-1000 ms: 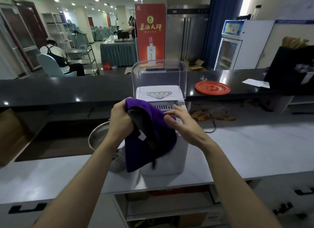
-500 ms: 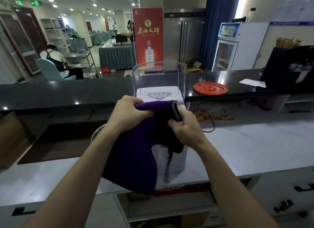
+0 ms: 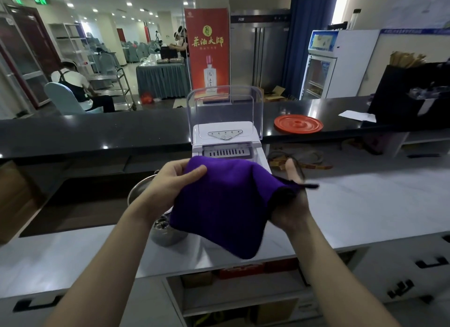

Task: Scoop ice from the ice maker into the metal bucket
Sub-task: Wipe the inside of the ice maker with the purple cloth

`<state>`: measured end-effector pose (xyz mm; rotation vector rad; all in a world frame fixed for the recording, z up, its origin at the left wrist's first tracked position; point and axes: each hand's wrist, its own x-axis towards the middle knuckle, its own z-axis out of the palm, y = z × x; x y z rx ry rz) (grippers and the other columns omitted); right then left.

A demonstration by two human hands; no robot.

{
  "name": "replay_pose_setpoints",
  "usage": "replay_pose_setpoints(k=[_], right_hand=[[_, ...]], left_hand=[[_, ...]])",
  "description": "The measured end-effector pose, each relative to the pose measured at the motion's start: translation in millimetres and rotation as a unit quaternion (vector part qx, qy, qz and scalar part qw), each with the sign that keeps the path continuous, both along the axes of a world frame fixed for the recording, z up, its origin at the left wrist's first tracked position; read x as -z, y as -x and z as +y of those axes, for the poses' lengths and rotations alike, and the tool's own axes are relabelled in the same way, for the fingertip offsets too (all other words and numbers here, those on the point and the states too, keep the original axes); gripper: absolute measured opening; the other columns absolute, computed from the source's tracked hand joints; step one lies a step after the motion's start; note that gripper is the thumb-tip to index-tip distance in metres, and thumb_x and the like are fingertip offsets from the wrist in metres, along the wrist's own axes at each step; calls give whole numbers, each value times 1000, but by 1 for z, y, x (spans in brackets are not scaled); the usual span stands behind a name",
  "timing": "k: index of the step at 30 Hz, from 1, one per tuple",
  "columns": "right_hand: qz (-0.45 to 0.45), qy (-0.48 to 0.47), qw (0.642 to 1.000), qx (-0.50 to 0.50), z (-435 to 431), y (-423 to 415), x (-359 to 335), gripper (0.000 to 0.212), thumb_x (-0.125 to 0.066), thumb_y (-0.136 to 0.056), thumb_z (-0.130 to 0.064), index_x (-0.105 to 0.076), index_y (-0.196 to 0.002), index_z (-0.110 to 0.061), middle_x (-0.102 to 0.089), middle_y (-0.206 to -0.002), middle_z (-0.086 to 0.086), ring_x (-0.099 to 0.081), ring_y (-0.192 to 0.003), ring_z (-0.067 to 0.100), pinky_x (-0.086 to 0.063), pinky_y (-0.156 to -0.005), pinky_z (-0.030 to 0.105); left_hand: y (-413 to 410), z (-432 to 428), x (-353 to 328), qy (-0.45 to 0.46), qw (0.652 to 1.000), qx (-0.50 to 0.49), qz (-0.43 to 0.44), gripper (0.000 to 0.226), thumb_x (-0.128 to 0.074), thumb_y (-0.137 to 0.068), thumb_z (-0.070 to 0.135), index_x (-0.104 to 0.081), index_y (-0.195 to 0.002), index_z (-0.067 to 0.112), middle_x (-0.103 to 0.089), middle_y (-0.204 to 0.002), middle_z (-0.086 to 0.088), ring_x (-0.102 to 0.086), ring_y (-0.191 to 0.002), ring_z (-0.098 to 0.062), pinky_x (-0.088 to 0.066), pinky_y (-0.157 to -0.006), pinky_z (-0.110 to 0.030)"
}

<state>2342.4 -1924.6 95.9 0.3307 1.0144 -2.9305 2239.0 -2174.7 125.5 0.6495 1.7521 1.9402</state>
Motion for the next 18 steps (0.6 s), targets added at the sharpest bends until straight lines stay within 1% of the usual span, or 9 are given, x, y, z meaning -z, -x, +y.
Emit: replay_pose_setpoints(k=[2, 5, 6, 8, 11, 12, 14, 16, 18], right_hand=[[5, 4, 1000, -24, -5, -3, 13, 95, -38, -94, -85, -72, -133, -6, -70, -135, 21, -72, -118, 39, -56, -104, 55], [69, 77, 993, -50, -4, -6, 11, 104, -53, -88, -86, -55, -152, -4, -45, -162, 23, -40, -152, 44, -25, -129, 59], [90, 50, 995, -18, -4, -7, 6, 92, -56, -93, -77, -58, -151, -7, -47, -161, 22, -39, -153, 43, -24, -129, 59], [109, -110, 987, 49, 0, -1, -1, 58, -63, -102, -41, -55, -153, -14, -59, -151, 18, -52, -144, 41, -42, -118, 60], [139, -280, 943, 113, 5, 7, -11, 97, -74, -92, 4, -20, -168, -25, -70, -134, 18, -70, -123, 33, -60, -98, 45], [146, -331, 923, 134, 6, 8, -13, 99, -74, -92, 5, -19, -168, -26, -74, -127, 15, -72, -120, 29, -61, -97, 41], [154, -457, 856, 187, 9, 12, -14, 78, -76, -95, -1, -39, -162, -18, -78, -118, 6, -74, -115, 20, -62, -97, 38], [168, -559, 775, 243, 13, 16, -16, 47, -77, -97, -11, -63, -141, -17, -77, -115, -3, -73, -110, 16, -64, -92, 37], [178, -634, 689, 303, 15, 23, -16, 26, -75, -99, -24, -69, -124, -20, -67, -117, -6, -68, -106, 14, -63, -89, 36]], left_hand=[[4, 4, 2, -20, 996, -88, 22, 39, -75, -92, 23, -73, -122, 0, -77, -115, -25, -75, -99, -32, -66, -82, -34], [10, 0, 2, -65, 989, -128, 31, 38, -75, -92, 25, -74, -123, 4, -77, -118, -23, -75, -104, -34, -66, -89, -38], [10, -2, 0, -80, 990, -110, 32, 38, -73, -94, 23, -72, -127, 5, -77, -121, -21, -75, -108, -32, -65, -92, -38], [12, -5, -2, -75, 992, -88, 57, 39, -70, -96, 18, -70, -133, 6, -76, -125, -18, -75, -115, -30, -64, -97, -38], [19, -2, -1, -30, 977, -156, 138, 37, -79, -90, 24, -77, -123, 8, -75, -122, -13, -73, -113, -37, -64, -93, -38], [23, -1, 0, -19, 967, -192, 166, 34, -83, -87, 28, -80, -116, 11, -70, -125, -11, -71, -110, -37, -63, -90, -40], [29, -1, 0, -12, 953, -229, 200, 26, -89, -82, 34, -84, -103, 20, -63, -132, 1, -68, -112, -26, -62, -88, -40], [29, 1, 1, -32, 958, -207, 197, 24, -88, -87, 32, -83, -106, 18, -67, -136, 6, -67, -125, -21, -62, -90, -39], [23, 8, 1, -62, 964, -187, 178, 29, -81, -91, 27, -78, -114, 10, -77, -119, -2, -72, -115, -25, -63, -85, -35]])
